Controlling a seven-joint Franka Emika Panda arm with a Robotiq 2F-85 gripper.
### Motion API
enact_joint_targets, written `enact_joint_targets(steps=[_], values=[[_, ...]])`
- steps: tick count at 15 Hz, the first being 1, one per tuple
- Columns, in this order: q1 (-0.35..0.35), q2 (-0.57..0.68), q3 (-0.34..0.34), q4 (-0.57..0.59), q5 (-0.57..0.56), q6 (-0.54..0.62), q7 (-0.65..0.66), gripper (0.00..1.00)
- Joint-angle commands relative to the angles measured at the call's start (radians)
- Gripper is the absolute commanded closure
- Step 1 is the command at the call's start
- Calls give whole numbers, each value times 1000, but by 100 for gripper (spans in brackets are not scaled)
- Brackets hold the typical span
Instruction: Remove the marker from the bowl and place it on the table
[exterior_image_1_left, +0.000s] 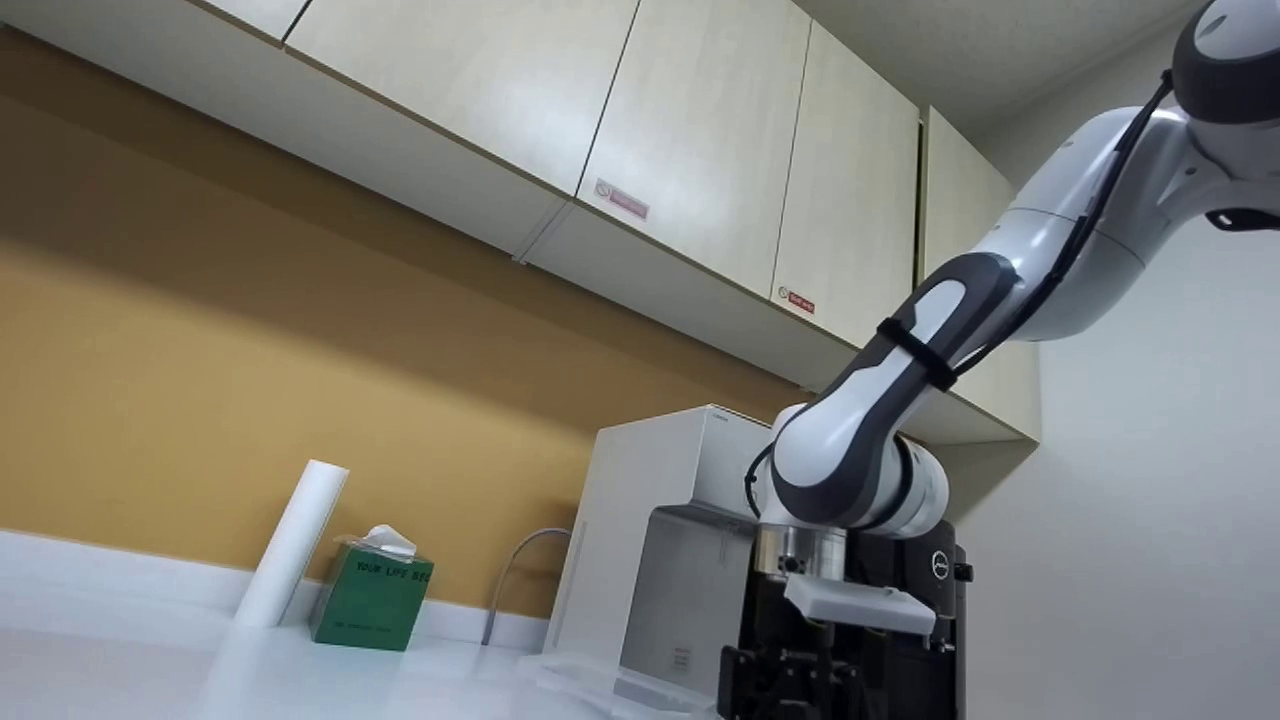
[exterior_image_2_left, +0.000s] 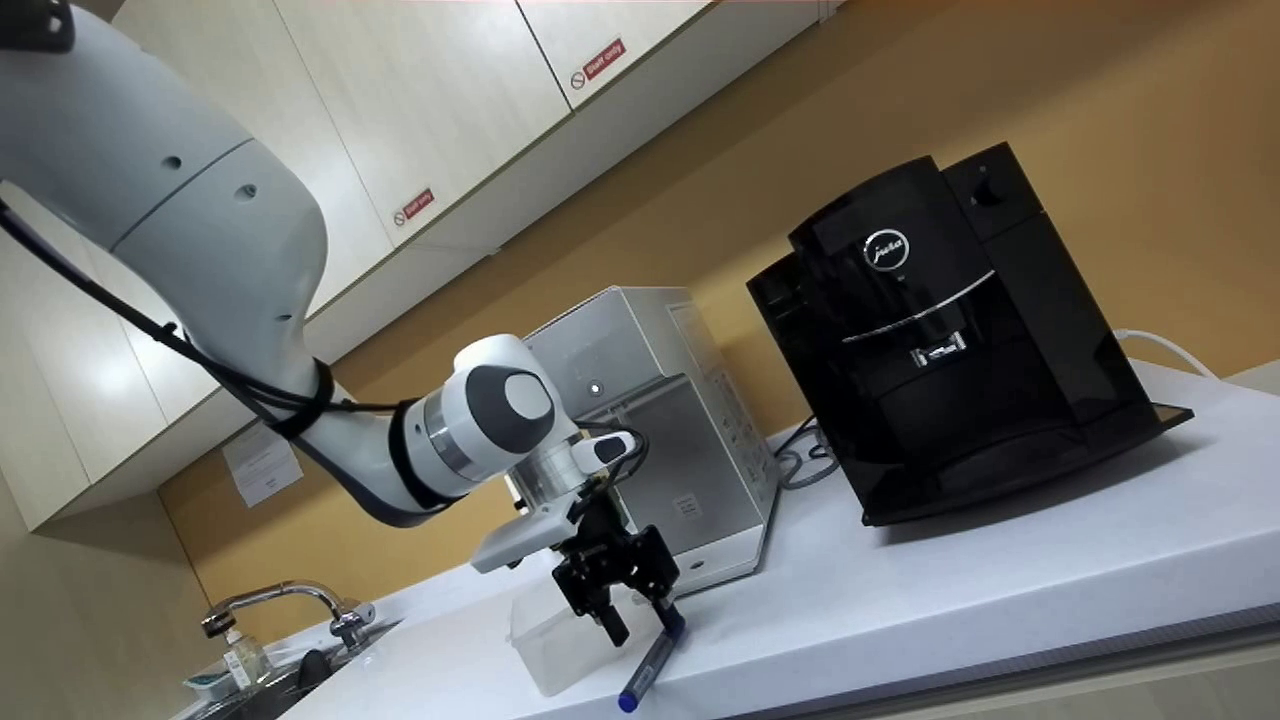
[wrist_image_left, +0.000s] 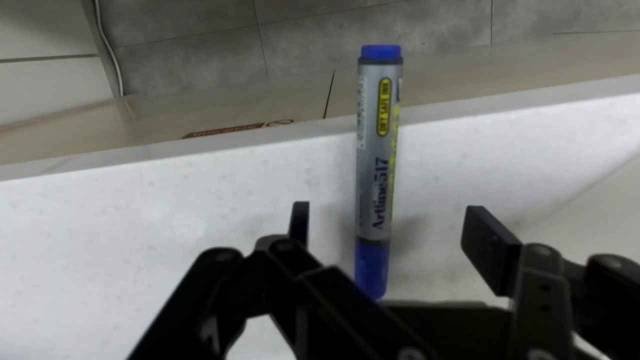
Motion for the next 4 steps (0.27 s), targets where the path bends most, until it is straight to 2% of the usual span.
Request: enact_joint_targets(steps=[1, 4], values=[[8, -56, -6, 10, -18, -7, 50, 0], [4, -126, -1, 6, -34, -20, 65, 0]])
